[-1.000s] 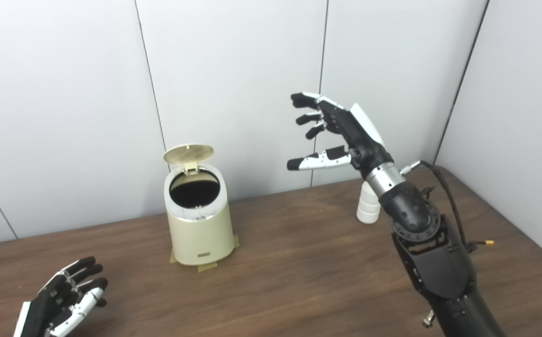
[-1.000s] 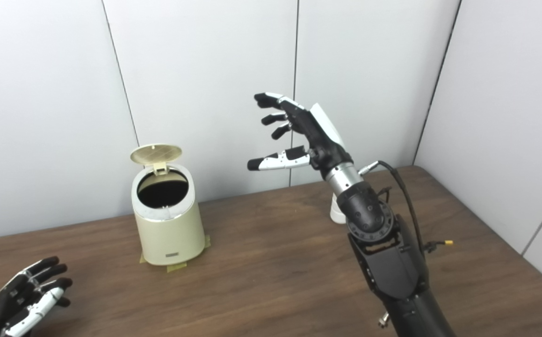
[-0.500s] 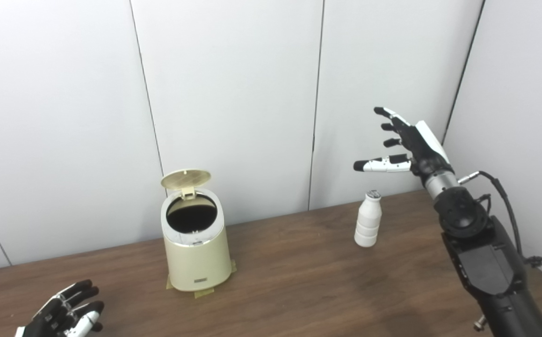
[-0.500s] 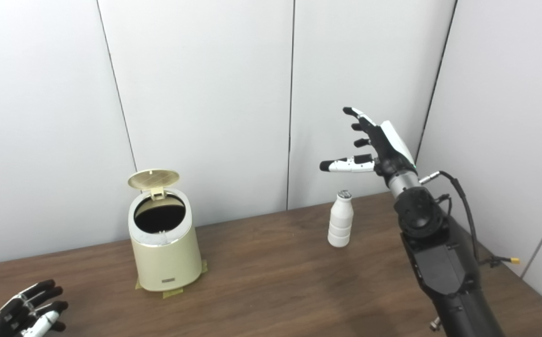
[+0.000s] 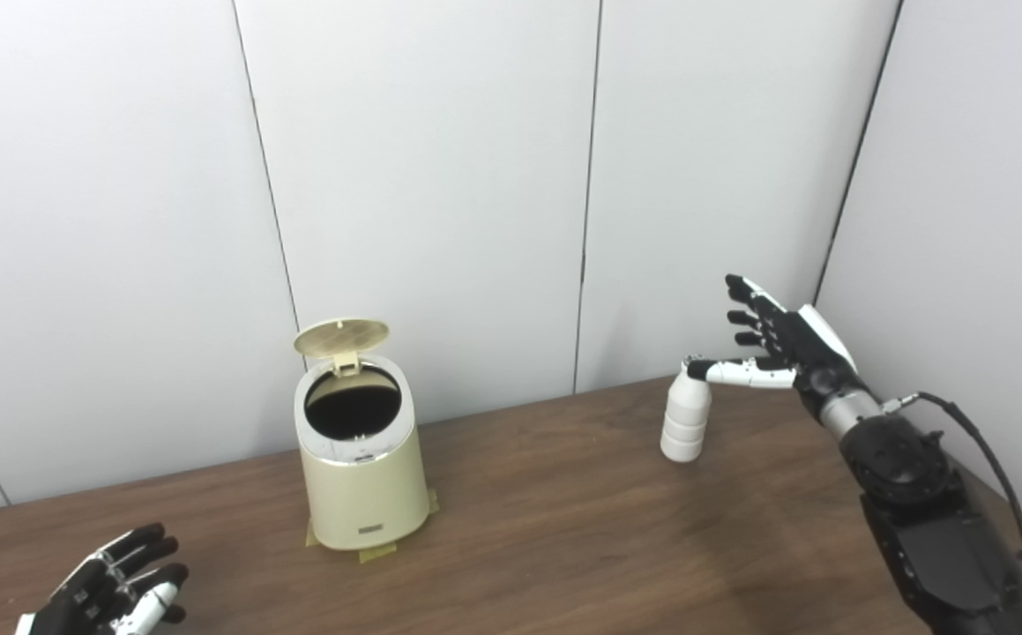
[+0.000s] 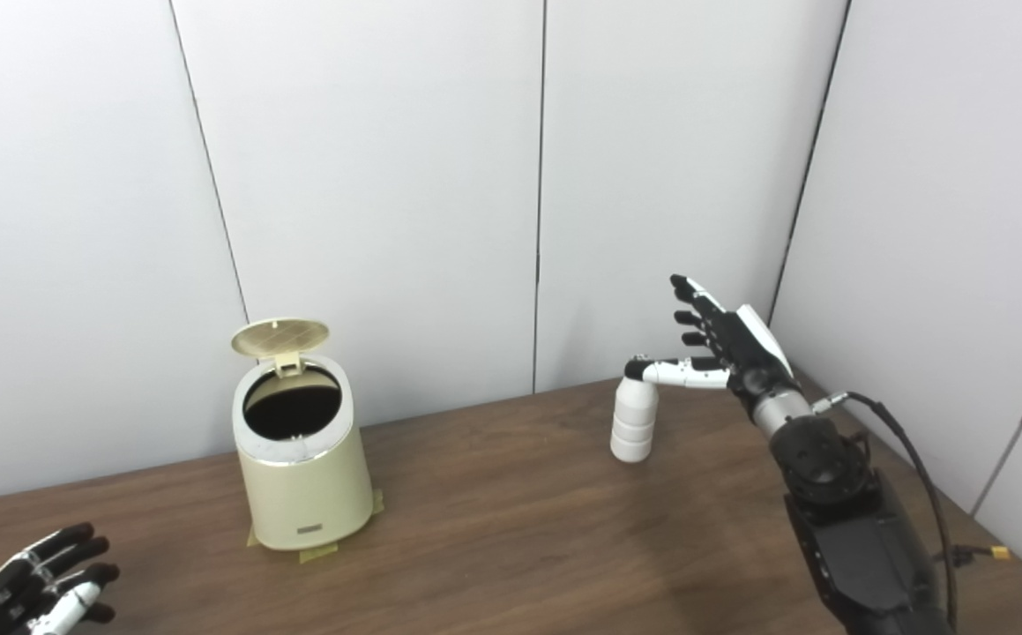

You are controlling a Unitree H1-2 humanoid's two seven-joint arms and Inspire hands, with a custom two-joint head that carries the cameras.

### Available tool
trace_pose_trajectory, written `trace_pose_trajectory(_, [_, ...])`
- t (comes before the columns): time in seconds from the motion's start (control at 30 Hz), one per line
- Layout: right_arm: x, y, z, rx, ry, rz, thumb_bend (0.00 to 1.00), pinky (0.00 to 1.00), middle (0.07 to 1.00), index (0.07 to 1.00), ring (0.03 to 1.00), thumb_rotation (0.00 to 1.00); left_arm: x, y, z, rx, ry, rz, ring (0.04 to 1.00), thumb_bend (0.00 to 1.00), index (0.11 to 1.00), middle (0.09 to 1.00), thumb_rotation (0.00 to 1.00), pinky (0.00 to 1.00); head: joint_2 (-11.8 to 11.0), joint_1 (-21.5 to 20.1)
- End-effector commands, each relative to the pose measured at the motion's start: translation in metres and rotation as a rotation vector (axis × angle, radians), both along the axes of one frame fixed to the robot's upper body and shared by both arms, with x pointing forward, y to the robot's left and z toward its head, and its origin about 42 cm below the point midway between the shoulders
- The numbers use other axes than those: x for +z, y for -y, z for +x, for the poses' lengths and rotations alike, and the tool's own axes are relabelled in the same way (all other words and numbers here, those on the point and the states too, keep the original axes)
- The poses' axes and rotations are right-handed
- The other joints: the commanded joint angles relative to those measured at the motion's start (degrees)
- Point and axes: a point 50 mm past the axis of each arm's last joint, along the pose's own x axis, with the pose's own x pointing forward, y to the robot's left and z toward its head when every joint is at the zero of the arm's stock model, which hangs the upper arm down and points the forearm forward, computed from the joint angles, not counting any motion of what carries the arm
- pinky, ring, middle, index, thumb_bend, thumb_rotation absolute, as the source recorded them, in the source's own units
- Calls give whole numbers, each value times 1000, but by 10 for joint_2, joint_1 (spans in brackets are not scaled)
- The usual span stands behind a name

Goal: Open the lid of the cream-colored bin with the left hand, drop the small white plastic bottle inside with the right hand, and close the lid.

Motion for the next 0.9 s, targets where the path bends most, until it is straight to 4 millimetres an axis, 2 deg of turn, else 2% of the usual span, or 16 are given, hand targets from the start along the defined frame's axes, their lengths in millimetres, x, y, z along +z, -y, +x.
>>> trace_pose_trajectory(0.0, [24,-2,2,28,82,-17,815,861,949,971,923,276,23,-1,8,-8,85,13,635,497,711,712,0,435,1,-2])
trace_pose_trajectory(0.13, [12,-4,-1,30,56,-6,805,817,957,973,903,226,24,-1,7,-8,82,13,635,498,709,710,0,439,3,-1])
trace_pose_trajectory(0.4, [-16,-4,-1,26,-1,42,760,841,981,976,929,109,28,0,4,-9,81,13,643,498,710,715,0,447,7,-1])
trace_pose_trajectory(0.57, [-26,-5,4,4,-10,44,794,870,959,957,913,165,30,0,4,-8,78,5,629,497,705,707,0,441,9,-2])
trace_pose_trajectory(0.77, [-35,-6,12,-8,-24,72,784,873,947,953,910,122,32,2,4,-7,76,10,636,486,710,718,0,437,9,-2])
trace_pose_trajectory(0.87, [-39,-7,15,-15,-27,87,791,876,938,955,900,151,32,2,4,-9,76,8,636,478,712,717,0,441,9,0])
